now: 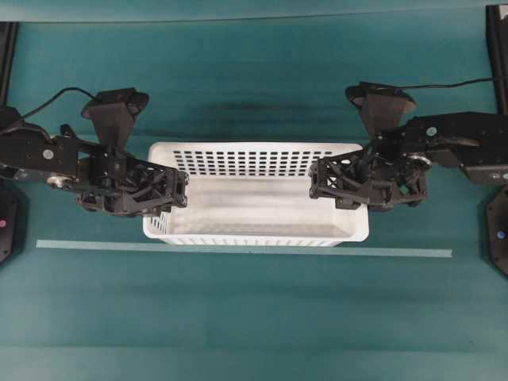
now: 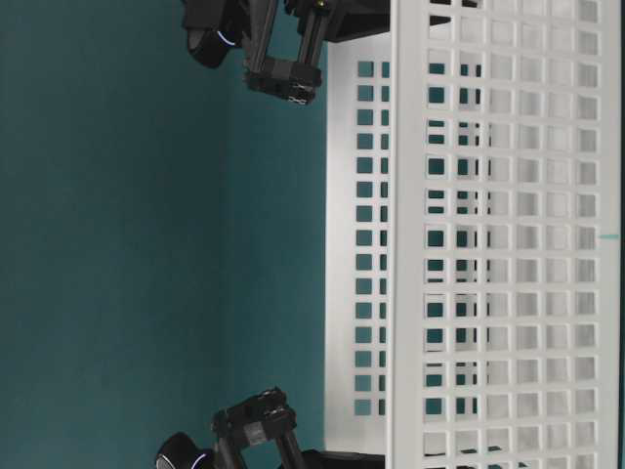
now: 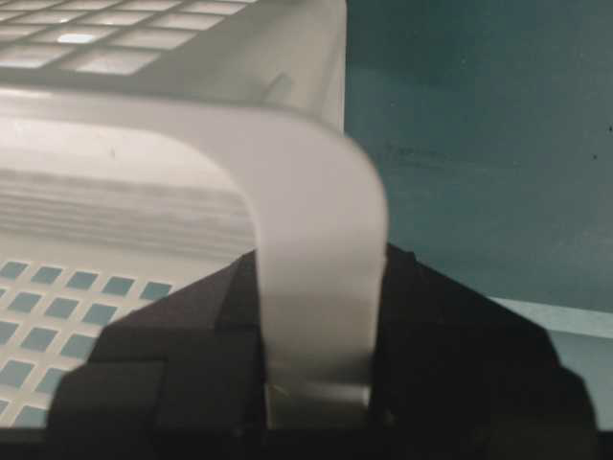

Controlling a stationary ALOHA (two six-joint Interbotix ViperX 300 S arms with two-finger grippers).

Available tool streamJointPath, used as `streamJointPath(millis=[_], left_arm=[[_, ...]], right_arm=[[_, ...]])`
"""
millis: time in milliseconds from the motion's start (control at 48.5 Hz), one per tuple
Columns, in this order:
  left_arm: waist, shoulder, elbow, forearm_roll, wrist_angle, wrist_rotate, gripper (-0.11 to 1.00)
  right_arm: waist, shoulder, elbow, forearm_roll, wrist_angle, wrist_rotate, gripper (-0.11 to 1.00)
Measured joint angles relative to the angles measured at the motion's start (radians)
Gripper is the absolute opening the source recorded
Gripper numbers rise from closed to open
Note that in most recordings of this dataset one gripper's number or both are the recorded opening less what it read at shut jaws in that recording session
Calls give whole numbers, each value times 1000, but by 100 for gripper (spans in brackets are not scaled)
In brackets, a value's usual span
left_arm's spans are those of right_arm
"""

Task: Lift the white basket with both hands.
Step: 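Close both grippers on the basket's end rims, then lift the white basket upward with both grippers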

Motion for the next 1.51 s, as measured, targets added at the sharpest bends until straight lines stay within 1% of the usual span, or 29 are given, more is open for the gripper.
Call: streamJointPath(millis=[928,1052,1196,1340,1505], left_arm=[[0,-5,-3,0,2,3,5],[0,-29,-11,0,14,3,5],[0,-97,-40,0,72,5,5],[-3,-163,-98,0,167,5,5],[-5,-244,-189,0,296,5,4]], right_arm=[[5,-2,3,0,-25,2,19],[11,-29,-8,0,12,6,19],[9,-94,-52,0,101,9,19],[5,-158,-117,3,213,25,19],[3,-215,-190,18,284,26,19]])
